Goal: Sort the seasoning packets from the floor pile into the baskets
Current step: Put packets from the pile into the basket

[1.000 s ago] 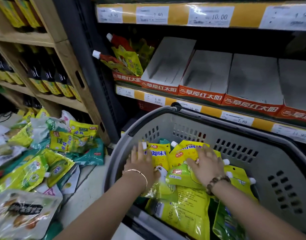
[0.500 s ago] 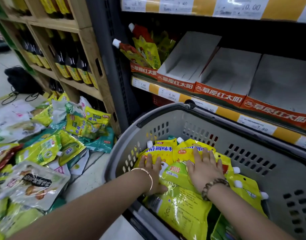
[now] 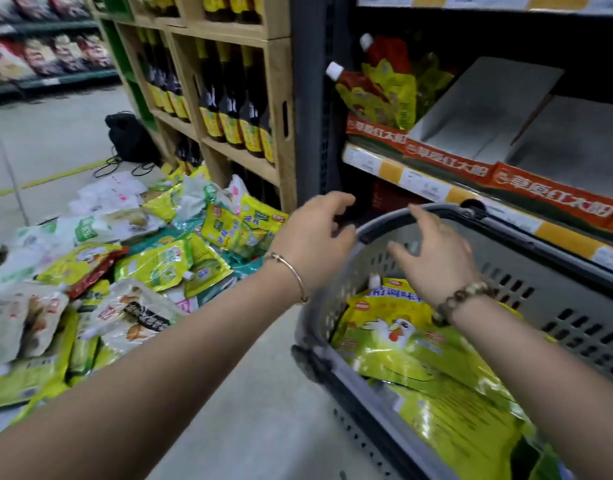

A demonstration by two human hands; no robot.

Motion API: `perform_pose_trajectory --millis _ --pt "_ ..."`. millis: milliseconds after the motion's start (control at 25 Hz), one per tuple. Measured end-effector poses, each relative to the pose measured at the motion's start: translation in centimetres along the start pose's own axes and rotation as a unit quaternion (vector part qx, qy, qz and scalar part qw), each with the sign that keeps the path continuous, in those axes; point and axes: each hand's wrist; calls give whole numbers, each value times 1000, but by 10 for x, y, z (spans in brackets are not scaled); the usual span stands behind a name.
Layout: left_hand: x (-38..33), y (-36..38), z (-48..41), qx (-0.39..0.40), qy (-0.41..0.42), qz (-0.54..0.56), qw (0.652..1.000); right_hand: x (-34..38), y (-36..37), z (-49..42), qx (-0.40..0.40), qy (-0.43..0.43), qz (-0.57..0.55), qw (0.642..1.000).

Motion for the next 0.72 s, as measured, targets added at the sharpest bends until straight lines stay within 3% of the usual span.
perform_pose_trajectory --millis 120,240,320,560,720 --pt "47 -51 9 -51 -54 13 997 54 -4 -17 -8 -63 2 998" --pt "121 -110 28 -107 -74 -105 986 120 2 -26 2 -138 90 986" --pt "177 -141 42 -142 -134 -145 970 163 17 -25 1 -181 140 973" --pt "320 -161 81 -23 -317 -206 925 263 117 -14 70 -218 160 960" --pt "370 -153 115 -41 -410 -161 897 293 203 6 187 -158 141 959"
Point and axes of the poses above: each hand's wrist, its own z-axis away from the middle knuckle, its own y-axis out of the palm, x = y × z, and after that the axes turned 5 degrees about z, right-handed
